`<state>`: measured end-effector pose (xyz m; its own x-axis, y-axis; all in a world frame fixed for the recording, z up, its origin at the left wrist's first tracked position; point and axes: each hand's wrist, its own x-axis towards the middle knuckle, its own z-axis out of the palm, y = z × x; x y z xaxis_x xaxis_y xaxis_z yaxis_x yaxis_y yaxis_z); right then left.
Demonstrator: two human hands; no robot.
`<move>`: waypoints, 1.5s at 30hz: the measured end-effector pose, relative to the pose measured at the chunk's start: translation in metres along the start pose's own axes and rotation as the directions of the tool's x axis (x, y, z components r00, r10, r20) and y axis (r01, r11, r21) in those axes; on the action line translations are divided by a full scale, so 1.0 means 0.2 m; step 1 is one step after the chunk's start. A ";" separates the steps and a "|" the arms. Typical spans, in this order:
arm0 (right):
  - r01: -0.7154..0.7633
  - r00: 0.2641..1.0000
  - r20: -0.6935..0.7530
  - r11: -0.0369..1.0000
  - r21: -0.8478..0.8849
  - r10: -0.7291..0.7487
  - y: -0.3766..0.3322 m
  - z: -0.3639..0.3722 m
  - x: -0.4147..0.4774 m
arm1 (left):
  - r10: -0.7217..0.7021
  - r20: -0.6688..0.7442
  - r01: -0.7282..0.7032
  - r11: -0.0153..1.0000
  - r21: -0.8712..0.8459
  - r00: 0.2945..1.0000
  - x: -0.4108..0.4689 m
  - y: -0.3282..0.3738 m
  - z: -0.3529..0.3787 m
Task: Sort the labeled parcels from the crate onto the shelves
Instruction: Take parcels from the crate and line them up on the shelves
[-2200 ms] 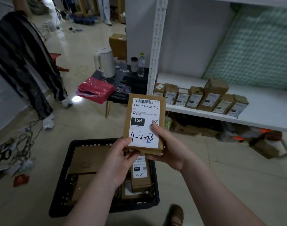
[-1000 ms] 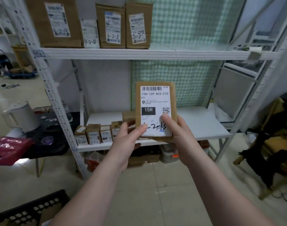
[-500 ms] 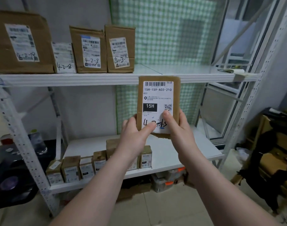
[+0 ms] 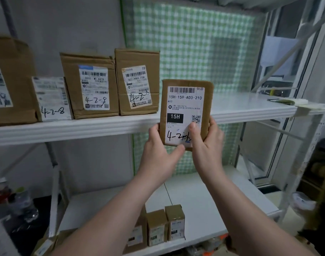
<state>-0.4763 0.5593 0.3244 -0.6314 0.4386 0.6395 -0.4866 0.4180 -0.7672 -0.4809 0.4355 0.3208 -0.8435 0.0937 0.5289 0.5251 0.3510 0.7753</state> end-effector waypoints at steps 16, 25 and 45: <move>0.165 0.978 0.139 0.985 -0.053 -0.156 0.34 0.18 0.69 | 0.126 -0.160 -0.024 0.852 0.522 0.979 0.63 -0.10 0.23; 0.293 0.950 0.167 0.935 -0.199 -0.263 0.50 0.25 0.71 | 0.113 -0.256 0.073 0.782 0.619 0.960 0.68 -0.27 0.31; 0.304 0.934 0.329 0.788 -0.535 -0.137 0.47 0.39 0.73 | 0.381 -0.105 -0.153 0.586 0.796 0.919 0.60 -0.30 0.23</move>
<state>-0.6611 0.6010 0.3417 -0.7218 0.0907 0.6861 -0.2522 0.8887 -0.3828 -0.6198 0.4682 0.3221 -0.5627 0.1223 0.8175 0.3466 0.9328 0.0990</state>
